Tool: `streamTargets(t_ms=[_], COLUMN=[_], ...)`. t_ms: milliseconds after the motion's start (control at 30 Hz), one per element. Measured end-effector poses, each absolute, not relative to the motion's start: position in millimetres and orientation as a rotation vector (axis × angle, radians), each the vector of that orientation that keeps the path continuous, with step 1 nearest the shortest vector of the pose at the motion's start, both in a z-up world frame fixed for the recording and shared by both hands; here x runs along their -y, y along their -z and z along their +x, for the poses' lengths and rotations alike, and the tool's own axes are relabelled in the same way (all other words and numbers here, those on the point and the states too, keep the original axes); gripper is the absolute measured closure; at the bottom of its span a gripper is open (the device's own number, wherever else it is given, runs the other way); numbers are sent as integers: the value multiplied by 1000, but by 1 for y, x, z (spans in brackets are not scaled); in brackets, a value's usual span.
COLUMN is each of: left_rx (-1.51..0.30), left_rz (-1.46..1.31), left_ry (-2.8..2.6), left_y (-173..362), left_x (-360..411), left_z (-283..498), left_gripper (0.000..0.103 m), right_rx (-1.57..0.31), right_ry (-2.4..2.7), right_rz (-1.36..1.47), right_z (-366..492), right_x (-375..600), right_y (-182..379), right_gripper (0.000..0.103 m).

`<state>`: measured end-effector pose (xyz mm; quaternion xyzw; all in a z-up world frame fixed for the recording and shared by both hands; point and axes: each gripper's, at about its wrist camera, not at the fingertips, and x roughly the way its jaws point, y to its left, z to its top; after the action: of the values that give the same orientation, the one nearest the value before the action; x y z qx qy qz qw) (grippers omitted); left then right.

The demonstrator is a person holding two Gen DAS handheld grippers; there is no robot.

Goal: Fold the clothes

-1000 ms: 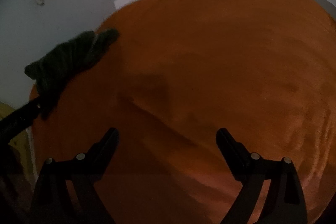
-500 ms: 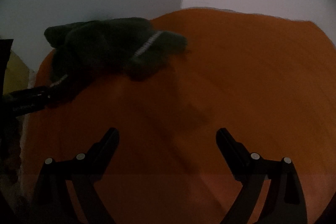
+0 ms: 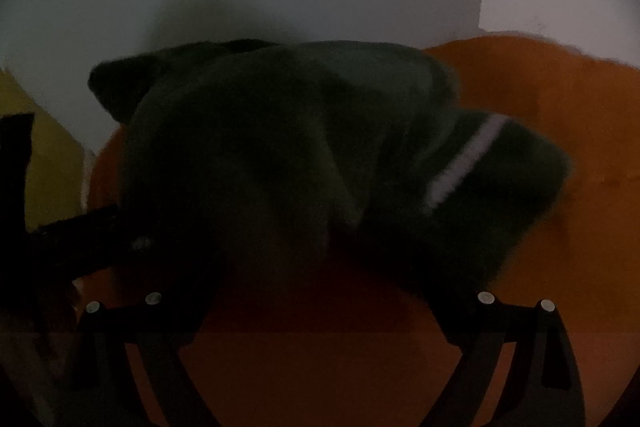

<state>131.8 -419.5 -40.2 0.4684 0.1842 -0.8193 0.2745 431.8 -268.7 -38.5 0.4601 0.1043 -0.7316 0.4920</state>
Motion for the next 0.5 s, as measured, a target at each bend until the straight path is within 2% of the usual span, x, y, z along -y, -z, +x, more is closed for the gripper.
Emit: streamTargets(t_ms=[167, 200, 267, 367, 500], left_rx=[-484, -504, -559, -559, -469], left_rz=[1248, 1244, 1235, 1206, 1127], left_ry=[2276, 2282, 2298, 2327, 2393], left_y=[34, 34, 31, 19, -8], left_x=[420, 418, 416, 403, 360], left_z=[147, 152, 160, 175, 198], left_gripper=[27, 27, 27, 27, 27], right_rx=[-196, -185, -159, -121, 2], right_ry=[1760, 1756, 1743, 1788, 1864], right_rz=[1123, 1124, 1134, 1124, 1112], right_z=[431, 431, 428, 420, 404], right_x=[293, 297, 302, 284, 240], right_y=[41, 41, 41, 29, 6], right_gripper=[11, 16, 77, 84, 86])
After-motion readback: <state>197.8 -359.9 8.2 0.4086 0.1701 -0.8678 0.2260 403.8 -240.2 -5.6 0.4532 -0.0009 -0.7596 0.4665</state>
